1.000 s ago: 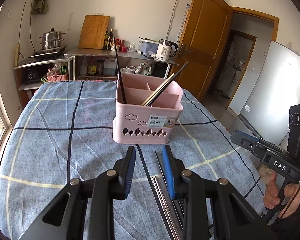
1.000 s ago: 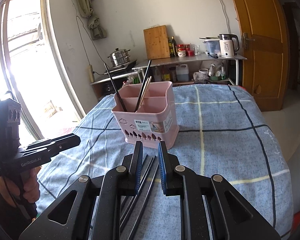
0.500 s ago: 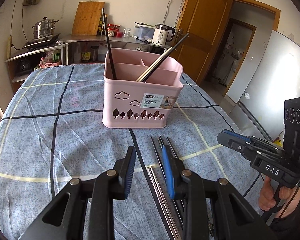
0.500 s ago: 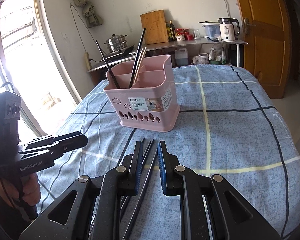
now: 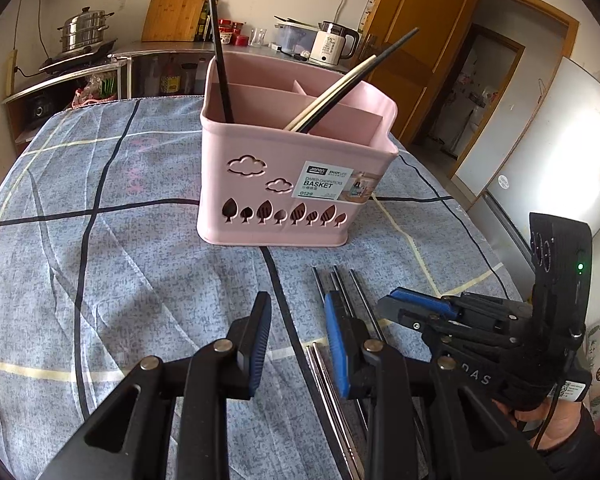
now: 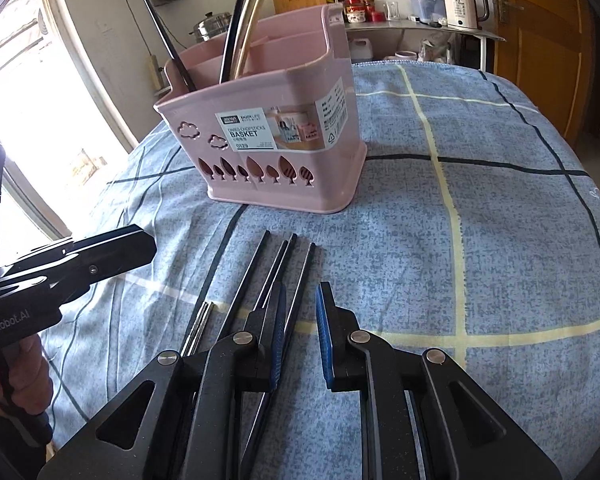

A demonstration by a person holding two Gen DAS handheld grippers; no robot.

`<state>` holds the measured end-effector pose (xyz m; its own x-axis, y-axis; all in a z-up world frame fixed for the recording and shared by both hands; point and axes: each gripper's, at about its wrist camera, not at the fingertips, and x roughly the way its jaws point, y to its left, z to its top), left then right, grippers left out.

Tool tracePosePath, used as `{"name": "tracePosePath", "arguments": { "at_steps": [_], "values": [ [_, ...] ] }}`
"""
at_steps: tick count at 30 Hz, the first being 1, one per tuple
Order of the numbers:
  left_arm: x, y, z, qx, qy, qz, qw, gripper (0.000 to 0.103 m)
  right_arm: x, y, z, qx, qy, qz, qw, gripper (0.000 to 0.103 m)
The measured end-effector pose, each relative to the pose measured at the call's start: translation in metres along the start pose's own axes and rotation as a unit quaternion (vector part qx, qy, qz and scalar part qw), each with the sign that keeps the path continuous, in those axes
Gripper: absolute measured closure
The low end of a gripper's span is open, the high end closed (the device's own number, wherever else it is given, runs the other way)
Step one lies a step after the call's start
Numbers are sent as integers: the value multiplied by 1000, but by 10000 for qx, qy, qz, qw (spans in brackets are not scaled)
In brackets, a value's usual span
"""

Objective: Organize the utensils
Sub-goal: 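Move the left tool to the metal chopsticks while the right tool approaches black ones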

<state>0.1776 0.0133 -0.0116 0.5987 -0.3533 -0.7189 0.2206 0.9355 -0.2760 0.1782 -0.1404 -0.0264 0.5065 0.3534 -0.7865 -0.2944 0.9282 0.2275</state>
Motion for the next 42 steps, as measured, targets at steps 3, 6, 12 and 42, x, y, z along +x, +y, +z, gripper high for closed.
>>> {"name": "tracePosePath", "arguments": {
  "at_steps": [3,6,12,42],
  "values": [
    [3,2,2,-21,15,-8,10000,74,10,0,2,13,110,-45,9999,87],
    [6,3,3,-41,41,-31,10000,74,15,0,3,-17,156,-71,9999,87],
    [18,-2,6,-17,184,-115,9998,74,17,2,4,-224,181,-243,9993,96],
    [87,-53,8,591,791,328,9946,95,10,-33,13,-45,277,-546,9981,96]
  ]
}}
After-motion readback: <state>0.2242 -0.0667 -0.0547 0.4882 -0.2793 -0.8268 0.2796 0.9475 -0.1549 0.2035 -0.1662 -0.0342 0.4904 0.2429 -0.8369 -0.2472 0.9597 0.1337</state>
